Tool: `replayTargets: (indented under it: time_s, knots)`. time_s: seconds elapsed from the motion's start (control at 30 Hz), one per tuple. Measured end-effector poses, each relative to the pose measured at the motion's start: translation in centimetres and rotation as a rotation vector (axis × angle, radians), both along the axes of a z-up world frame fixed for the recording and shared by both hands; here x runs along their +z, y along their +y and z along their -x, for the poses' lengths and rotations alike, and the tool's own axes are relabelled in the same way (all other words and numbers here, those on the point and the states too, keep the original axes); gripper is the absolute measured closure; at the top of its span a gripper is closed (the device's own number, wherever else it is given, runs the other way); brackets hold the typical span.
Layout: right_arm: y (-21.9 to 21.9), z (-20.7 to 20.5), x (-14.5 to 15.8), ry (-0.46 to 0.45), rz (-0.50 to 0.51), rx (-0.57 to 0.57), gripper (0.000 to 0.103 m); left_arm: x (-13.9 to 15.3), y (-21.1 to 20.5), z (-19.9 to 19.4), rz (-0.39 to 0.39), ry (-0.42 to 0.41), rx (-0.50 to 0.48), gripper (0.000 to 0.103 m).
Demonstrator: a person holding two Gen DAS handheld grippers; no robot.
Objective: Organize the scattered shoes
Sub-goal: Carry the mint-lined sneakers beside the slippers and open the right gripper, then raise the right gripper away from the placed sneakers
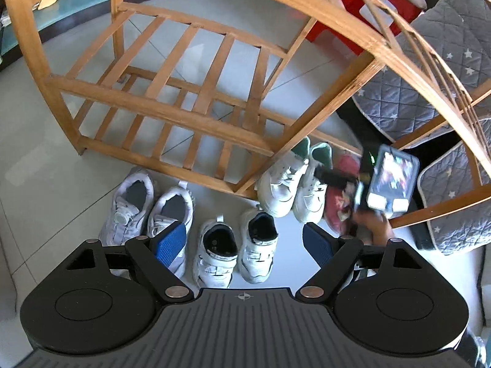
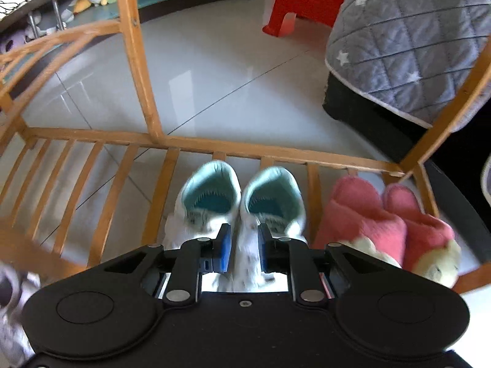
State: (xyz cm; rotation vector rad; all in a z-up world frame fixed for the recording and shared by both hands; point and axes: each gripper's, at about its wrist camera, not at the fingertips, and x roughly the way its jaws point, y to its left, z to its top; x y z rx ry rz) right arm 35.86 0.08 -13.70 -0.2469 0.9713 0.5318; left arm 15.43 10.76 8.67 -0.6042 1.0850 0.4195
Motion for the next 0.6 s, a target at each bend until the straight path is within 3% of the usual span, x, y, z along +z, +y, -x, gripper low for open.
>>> replayTargets:
  time_s: [0.27,0.6]
  knots:
    - [-2.9,3.8,-1.1,0.075,0.033,-0.038,0.084,0.2,0.5,0.4,0.021,-0.004,0.026,0.019]
    - [-2.6,3.7,-5.6,0.181,0.114,-0.103,0.084,-0.1,1.2,0.8,0.026,-0.001,0.044,0.019]
